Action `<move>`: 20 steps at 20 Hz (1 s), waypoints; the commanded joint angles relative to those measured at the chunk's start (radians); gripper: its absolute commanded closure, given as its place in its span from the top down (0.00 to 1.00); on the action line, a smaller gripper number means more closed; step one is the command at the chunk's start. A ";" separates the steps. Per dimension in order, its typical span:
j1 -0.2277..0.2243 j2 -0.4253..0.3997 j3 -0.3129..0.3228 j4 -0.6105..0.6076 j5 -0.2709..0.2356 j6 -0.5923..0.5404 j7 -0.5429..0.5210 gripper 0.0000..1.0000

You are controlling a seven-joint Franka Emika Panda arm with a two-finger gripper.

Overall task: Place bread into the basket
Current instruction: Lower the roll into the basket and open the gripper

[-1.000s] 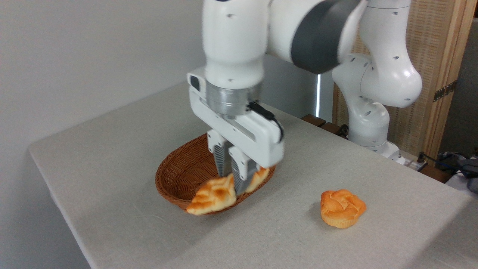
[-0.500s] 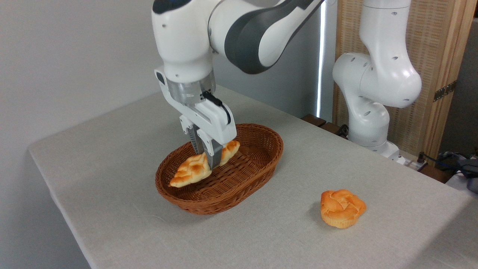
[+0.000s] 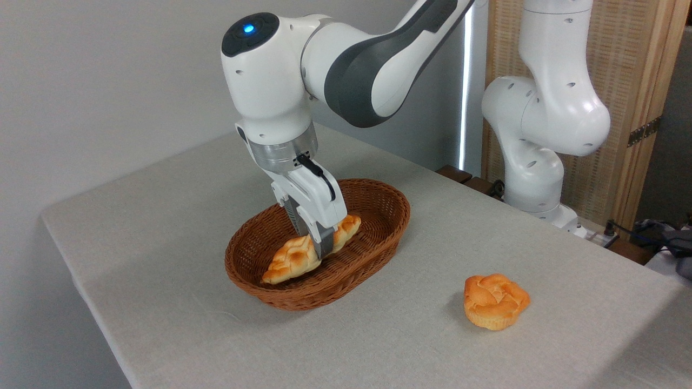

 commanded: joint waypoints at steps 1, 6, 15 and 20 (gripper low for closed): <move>-0.008 -0.007 0.002 -0.002 0.024 0.003 0.012 0.95; -0.008 -0.009 0.002 0.000 0.023 0.001 0.010 1.00; -0.008 -0.020 0.002 0.007 0.012 0.001 0.001 1.00; -0.008 -0.026 0.002 0.019 0.007 0.001 0.000 1.00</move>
